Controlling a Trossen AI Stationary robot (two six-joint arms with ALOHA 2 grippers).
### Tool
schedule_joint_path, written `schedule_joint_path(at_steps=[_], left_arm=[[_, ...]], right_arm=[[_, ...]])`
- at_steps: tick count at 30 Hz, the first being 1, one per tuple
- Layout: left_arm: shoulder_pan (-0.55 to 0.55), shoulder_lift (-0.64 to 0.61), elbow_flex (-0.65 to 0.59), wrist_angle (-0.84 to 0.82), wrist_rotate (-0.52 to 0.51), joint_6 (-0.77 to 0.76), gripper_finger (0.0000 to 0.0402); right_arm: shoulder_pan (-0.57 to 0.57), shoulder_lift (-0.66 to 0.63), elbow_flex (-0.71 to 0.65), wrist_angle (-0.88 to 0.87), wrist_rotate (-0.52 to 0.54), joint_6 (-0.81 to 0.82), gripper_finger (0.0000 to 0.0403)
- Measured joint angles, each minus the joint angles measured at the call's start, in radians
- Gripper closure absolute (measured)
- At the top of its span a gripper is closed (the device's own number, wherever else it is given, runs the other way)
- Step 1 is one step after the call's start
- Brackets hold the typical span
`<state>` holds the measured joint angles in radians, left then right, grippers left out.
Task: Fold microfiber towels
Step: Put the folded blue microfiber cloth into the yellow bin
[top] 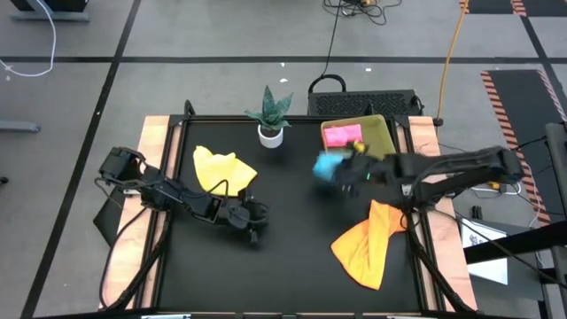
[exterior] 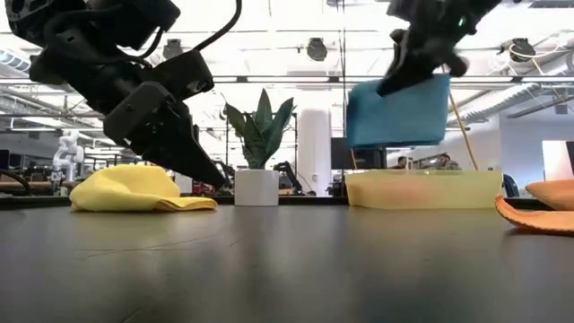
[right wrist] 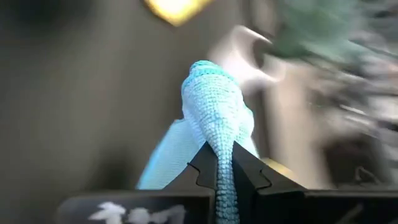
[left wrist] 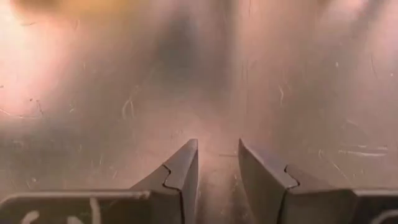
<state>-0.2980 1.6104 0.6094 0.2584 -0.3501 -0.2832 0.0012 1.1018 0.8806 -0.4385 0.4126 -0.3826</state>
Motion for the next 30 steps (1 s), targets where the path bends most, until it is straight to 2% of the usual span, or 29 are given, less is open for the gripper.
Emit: schedule_joint_path(at_steps=[2, 7, 10, 12, 15, 21, 23, 30], left_arm=[[0.004, 0.0, 0.0, 0.002, -0.001, 0.0, 0.0284], [0.012, 0.0, 0.0, 0.006, -0.024, 0.007, 0.0284], [0.017, 0.0, 0.0, 0.007, -0.026, 0.016, 0.0284], [0.016, 0.0, 0.0, 0.007, -0.026, 0.016, 0.0284], [0.016, 0.0, 0.0, 0.007, -0.026, 0.018, 0.0284], [0.016, 0.0, 0.001, 0.008, -0.027, 0.019, 0.0284], [0.016, 0.0, 0.001, 0.008, -0.026, 0.019, 0.0284], [0.016, 0.0, 0.001, 0.008, -0.027, 0.015, 0.0284]], right_arm=[[-0.109, -0.044, -0.018, 0.001, 0.059, -0.13, 0.0397], [-0.394, -0.066, -0.124, 0.198, 0.055, -0.428, 0.0397], [-0.529, -0.022, -0.23, 0.417, -0.017, -0.523, 0.0397], [-0.585, 0.015, -0.299, 0.541, -0.115, -0.521, 0.0397], [-0.605, 0.067, -0.371, 0.637, -0.242, -0.479, 0.0397], [-0.579, 0.111, -0.436, 0.629, -0.383, -0.404, 0.0397], [-0.574, 0.111, -0.452, 0.628, -0.415, -0.4, 0.0397], [-0.569, 0.108, -0.465, 0.639, -0.415, -0.373, 0.0387]])
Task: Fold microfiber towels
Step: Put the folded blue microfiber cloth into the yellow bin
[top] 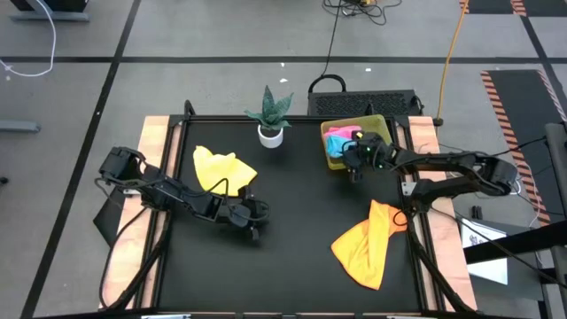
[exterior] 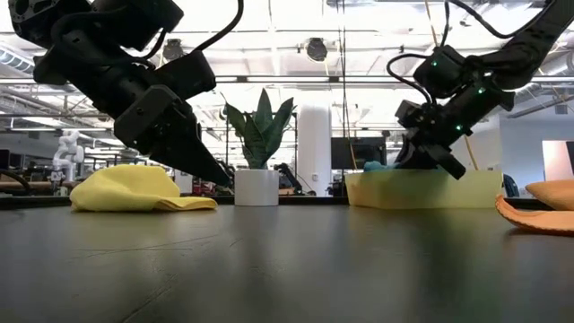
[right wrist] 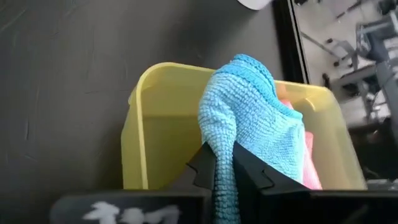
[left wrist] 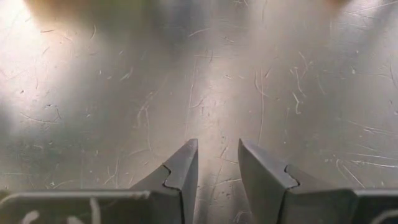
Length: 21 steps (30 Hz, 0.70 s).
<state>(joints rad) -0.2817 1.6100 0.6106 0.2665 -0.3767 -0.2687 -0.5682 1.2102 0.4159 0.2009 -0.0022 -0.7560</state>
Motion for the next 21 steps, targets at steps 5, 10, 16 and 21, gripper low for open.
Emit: schedule_joint_path(at_steps=[5, 10, 16, 21], left_arm=[[0.0, 0.0, 0.0, 0.0, 0.0, 0.0, 0.0284], [0.0, 0.0, 0.0, 0.0, 0.0, 0.001, 0.0284], [-0.002, 0.0, 0.0, 0.0, 0.0, 0.002, 0.0284], [-0.002, 0.0, 0.0, 0.0, 0.001, 0.003, 0.0284]], right_arm=[[0.0, -0.019, -0.002, -0.008, 0.002, -0.228, 0.0388], [-0.018, -0.011, -0.001, -0.025, 0.003, -0.372, 0.0391], [-0.035, -0.013, 0.002, -0.086, -0.002, -0.313, 0.039], [-0.014, -0.014, 0.002, -0.081, 0.001, -0.265, 0.0373]])
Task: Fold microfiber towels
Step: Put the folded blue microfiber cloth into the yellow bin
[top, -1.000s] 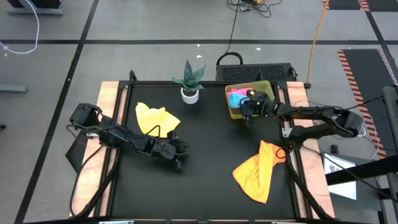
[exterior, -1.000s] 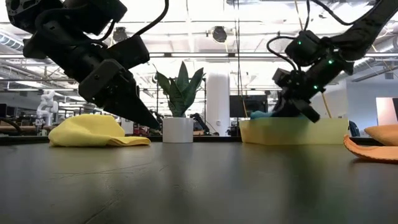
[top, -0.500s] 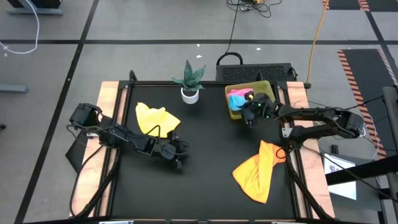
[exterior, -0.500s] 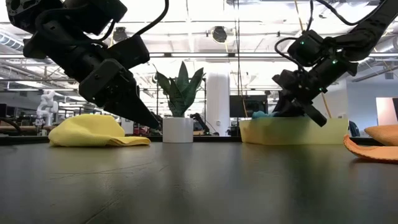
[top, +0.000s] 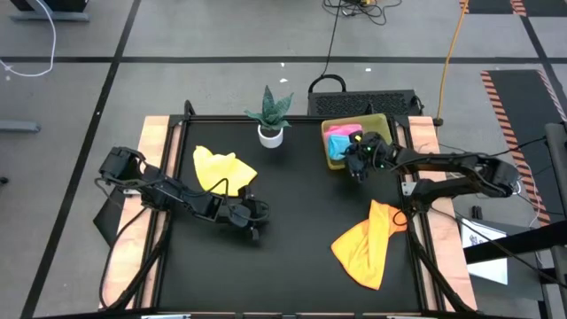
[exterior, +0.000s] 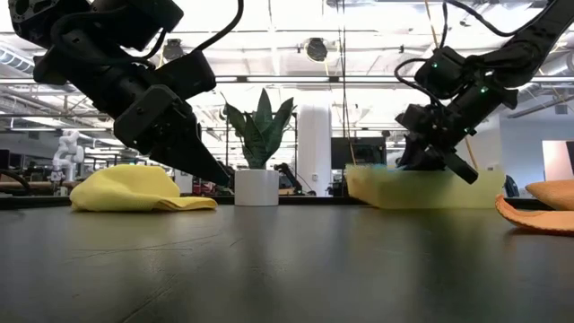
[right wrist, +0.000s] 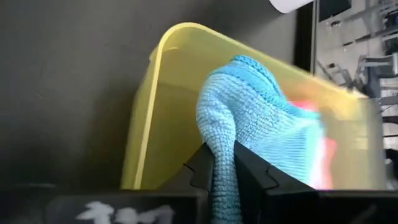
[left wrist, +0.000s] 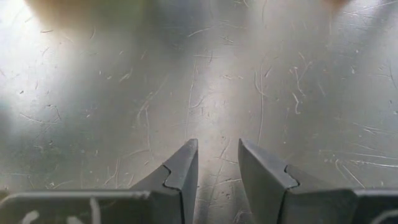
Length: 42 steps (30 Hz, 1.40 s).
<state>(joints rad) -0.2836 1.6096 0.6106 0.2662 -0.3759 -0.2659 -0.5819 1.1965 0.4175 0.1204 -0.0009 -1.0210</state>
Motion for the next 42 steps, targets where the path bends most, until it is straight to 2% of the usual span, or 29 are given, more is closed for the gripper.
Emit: schedule_joint_path(at_steps=[10, 15, 30, 35, 42], left_arm=[[0.0, 0.0, 0.0, -0.001, 0.001, 0.001, 0.0284], [0.001, 0.0, 0.0, -0.001, 0.001, 0.0, 0.0284], [0.001, 0.0, 0.0, -0.001, 0.006, 0.0, 0.0284], [0.001, 0.0, 0.0, -0.001, 0.006, -0.002, 0.0284], [0.001, 0.0, 0.0, -0.001, 0.008, -0.004, 0.0284]], right_arm=[[0.002, -0.021, -0.005, -0.042, -0.005, 0.143, 0.0314], [0.009, -0.082, -0.004, -0.053, -0.004, 0.154, 0.0278], [0.056, -0.236, -0.003, -0.109, -0.004, 0.358, 0.0173], [0.056, -0.256, -0.003, -0.103, -0.003, 0.384, 0.0156], [0.056, -0.268, -0.003, -0.094, -0.002, 0.383, 0.0154]])
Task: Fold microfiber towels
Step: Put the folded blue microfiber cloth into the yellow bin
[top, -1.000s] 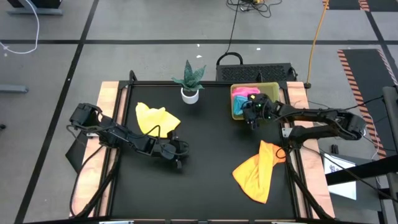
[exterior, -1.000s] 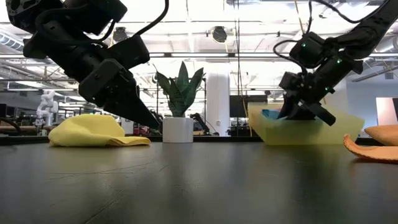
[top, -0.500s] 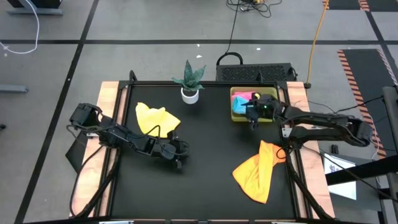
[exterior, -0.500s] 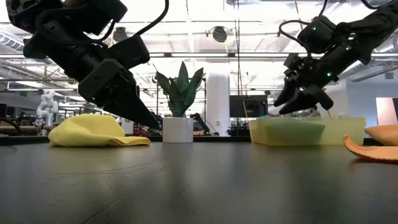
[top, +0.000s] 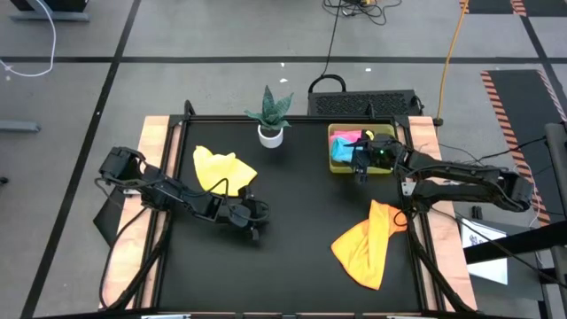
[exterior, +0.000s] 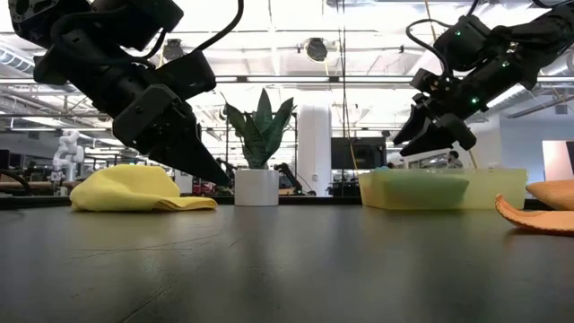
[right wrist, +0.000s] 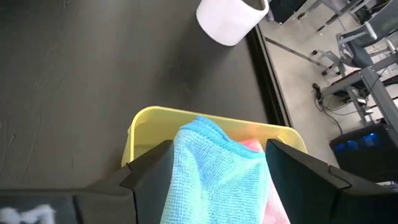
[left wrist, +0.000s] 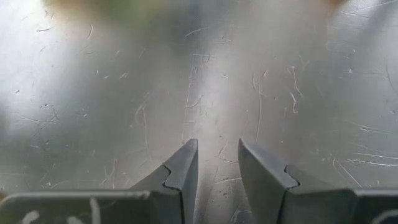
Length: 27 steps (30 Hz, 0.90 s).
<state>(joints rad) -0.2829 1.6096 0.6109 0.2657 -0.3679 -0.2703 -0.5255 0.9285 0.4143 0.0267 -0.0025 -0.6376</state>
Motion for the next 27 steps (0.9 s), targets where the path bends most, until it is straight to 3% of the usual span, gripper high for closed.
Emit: schedule_joint_path(at_steps=[17, 24, 27], left_arm=[[0.0, 0.0, 0.0, 0.0, 0.001, 0.0, 0.0284], [0.0, 0.0, 0.0, 0.0, 0.001, 0.001, 0.0284], [0.0, 0.0, 0.0, 0.0, 0.001, 0.001, 0.0284]], right_arm=[[0.0, 0.0, 0.0, -0.001, 0.0, -0.001, 0.0154], [0.0, 0.0, 0.001, 0.012, -0.001, 0.131, 0.0159], [-0.009, 0.004, 0.001, 0.008, -0.069, 0.244, 0.0182]])
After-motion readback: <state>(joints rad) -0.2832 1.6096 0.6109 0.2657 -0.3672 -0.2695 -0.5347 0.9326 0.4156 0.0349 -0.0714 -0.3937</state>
